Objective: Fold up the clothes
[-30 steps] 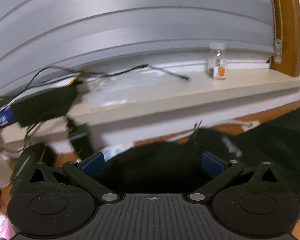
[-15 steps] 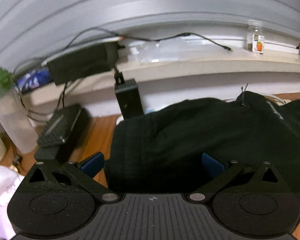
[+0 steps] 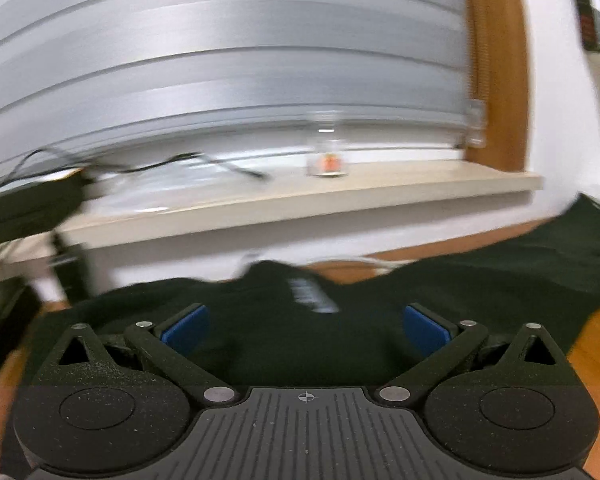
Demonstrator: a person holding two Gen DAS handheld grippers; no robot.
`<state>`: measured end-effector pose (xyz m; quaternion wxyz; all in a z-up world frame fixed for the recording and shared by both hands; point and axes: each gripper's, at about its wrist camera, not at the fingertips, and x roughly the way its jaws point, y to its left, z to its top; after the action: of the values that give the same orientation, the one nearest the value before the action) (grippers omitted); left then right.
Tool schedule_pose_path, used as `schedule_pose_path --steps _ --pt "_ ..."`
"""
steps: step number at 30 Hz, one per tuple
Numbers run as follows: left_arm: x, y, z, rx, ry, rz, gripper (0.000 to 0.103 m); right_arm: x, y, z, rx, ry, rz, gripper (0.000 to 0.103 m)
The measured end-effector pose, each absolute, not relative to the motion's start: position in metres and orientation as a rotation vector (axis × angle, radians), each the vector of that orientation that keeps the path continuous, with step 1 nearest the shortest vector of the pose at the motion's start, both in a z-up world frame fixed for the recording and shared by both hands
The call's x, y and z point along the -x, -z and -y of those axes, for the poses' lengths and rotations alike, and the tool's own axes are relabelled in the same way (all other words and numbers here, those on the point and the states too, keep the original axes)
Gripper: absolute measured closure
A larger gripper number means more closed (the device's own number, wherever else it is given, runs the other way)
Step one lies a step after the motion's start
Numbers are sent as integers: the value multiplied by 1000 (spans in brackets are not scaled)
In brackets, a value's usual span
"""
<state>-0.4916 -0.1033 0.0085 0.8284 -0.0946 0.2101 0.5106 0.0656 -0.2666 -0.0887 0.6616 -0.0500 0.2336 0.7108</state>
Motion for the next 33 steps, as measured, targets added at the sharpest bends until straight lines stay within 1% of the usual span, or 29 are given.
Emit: schedule_pose_path --steps 4,10,13,19,22,28,29,31,33 --pt "443 8 117 180 -992 -493 0 -44 99 262 97 -1701 -619 0" --pt "392 26 140 168 -862 -511 0 -6 96 263 105 -1719 -595 0" --pt "372 29 154 125 -810 -541 0 5 92 265 98 -1747 -645 0" --pt "349 32 171 104 -794 -548 0 32 89 275 132 -1793 -589 0" --pt "341 36 174 115 -800 -548 0 44 89 280 157 -1807 -573 2" --pt "335 41 177 117 -781 -559 1 65 90 288 242 -1802 -499 17" --pt "333 42 177 114 -779 -566 2 66 91 289 247 -1806 -494 21" --pt "330 44 176 115 -774 -582 2 70 91 292 257 -1816 -485 23" --pt "326 46 177 107 -779 -590 2 71 92 293 260 -1827 -486 31"
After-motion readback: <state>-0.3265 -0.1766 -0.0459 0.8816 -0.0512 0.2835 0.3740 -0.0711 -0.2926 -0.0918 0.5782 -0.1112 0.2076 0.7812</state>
